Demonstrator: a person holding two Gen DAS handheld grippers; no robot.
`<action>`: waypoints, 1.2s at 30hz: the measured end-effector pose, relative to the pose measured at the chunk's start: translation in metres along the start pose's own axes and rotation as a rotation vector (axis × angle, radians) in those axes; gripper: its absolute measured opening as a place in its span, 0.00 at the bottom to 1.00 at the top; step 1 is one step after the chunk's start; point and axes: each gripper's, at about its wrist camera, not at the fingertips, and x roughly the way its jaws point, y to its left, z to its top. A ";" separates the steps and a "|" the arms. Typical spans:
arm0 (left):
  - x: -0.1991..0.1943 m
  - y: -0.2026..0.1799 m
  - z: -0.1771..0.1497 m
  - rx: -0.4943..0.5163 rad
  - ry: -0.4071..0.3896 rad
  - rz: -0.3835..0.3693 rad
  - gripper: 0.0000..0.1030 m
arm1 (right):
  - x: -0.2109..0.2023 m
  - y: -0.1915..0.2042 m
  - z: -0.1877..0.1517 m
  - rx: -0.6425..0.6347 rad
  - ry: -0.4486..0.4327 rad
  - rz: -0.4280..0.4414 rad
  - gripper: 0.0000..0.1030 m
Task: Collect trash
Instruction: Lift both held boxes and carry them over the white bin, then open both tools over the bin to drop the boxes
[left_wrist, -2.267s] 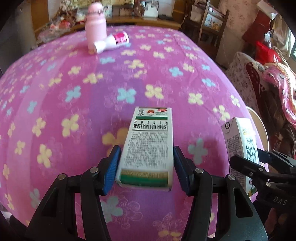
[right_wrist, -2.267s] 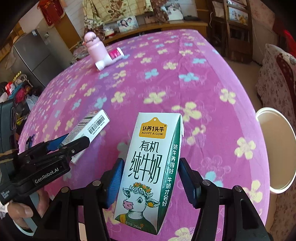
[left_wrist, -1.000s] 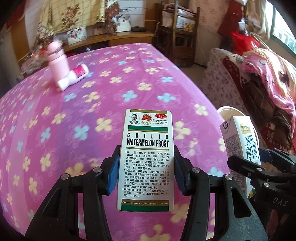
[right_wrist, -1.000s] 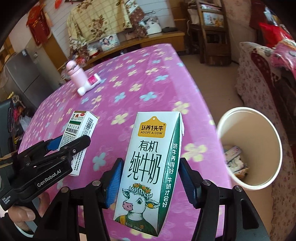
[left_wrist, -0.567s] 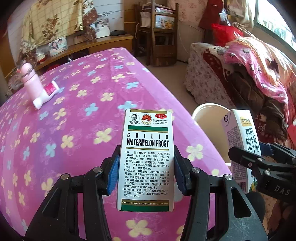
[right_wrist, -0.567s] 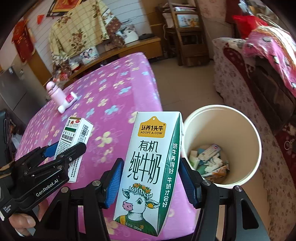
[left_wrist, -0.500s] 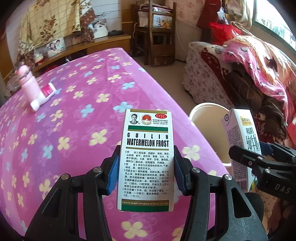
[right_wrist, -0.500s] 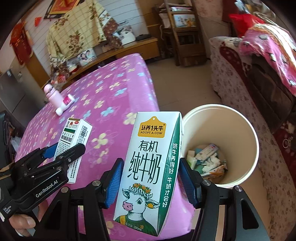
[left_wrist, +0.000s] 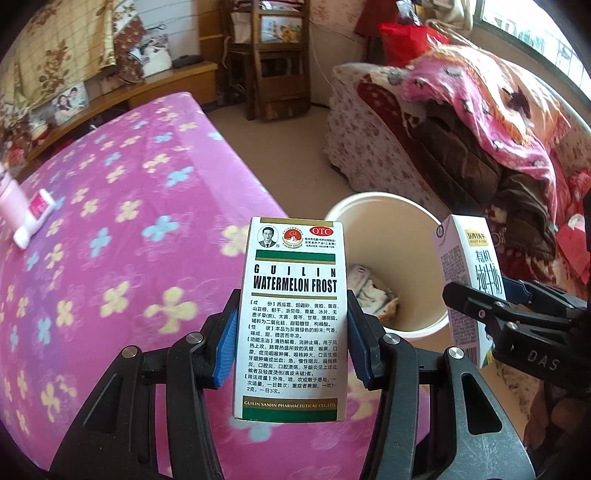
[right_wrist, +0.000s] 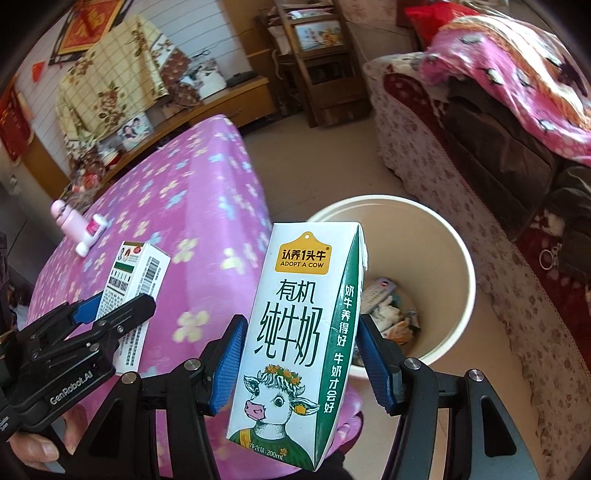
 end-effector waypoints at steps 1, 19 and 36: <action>0.005 -0.004 0.002 0.002 0.010 -0.006 0.48 | 0.002 -0.005 0.001 0.006 0.001 -0.008 0.56; 0.070 -0.060 0.041 0.017 0.086 -0.115 0.49 | 0.049 -0.071 0.020 0.107 0.040 -0.037 0.57; 0.069 -0.039 0.036 -0.064 0.015 -0.137 0.59 | 0.052 -0.080 0.014 0.159 0.029 -0.007 0.64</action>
